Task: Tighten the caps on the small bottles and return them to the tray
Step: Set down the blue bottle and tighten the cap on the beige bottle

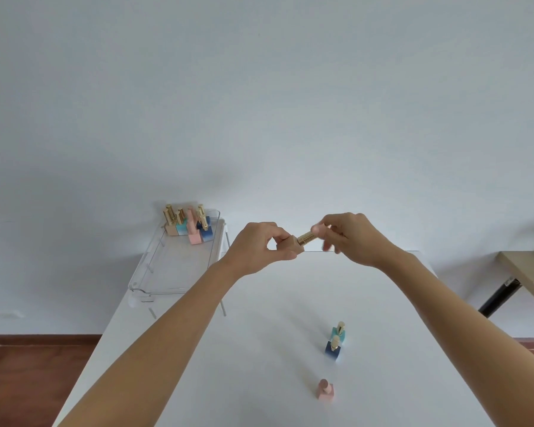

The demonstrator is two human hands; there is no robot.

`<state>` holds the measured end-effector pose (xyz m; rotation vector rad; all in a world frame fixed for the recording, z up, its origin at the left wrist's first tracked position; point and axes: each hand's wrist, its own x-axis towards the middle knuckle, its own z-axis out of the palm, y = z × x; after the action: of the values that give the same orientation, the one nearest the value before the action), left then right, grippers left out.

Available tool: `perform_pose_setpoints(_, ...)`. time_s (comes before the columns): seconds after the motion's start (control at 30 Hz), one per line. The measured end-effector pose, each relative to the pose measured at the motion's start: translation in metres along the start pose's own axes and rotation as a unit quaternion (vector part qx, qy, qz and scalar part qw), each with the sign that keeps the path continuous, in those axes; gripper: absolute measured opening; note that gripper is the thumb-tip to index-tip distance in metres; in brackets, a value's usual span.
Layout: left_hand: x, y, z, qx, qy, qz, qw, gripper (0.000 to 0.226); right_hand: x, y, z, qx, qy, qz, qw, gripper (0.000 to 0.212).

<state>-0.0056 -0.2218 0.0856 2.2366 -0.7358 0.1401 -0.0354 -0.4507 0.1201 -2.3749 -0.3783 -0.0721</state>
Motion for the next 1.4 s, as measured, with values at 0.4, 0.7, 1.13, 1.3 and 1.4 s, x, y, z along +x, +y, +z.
perform_pose_setpoints(0.4, -0.001, 0.002, 0.008, 0.003, -0.01, -0.012, 1.0, 0.016, -0.004, 0.001, 0.004, -0.011, 0.028, 0.026, 0.999, 0.052)
perform_pose_setpoints(0.7, -0.003, 0.0, 0.019, -0.008, -0.024, -0.029, 0.999, 0.019, -0.015, 0.007, 0.002, 0.021, 0.045, -0.017, 0.999, 0.008)
perform_pose_setpoints(1.13, -0.043, -0.018, 0.099, -0.037, -0.146, -0.123, 0.981, 0.029, -0.05, 0.058, 0.041, -0.044, -0.041, 0.076, 0.995, 0.005)
perform_pose_setpoints(1.3, -0.085, -0.047, 0.16, -0.008, -0.313, -0.226, 0.923, 0.06, -0.076, 0.094, 0.061, -0.118, -0.131, 0.138, 0.975, 0.013)
perform_pose_setpoints(1.4, -0.108, -0.053, 0.191, -0.005, -0.347, -0.239, 0.907, 0.06, -0.091, 0.111, 0.075, -0.142, -0.162, 0.166, 0.962, 0.015)
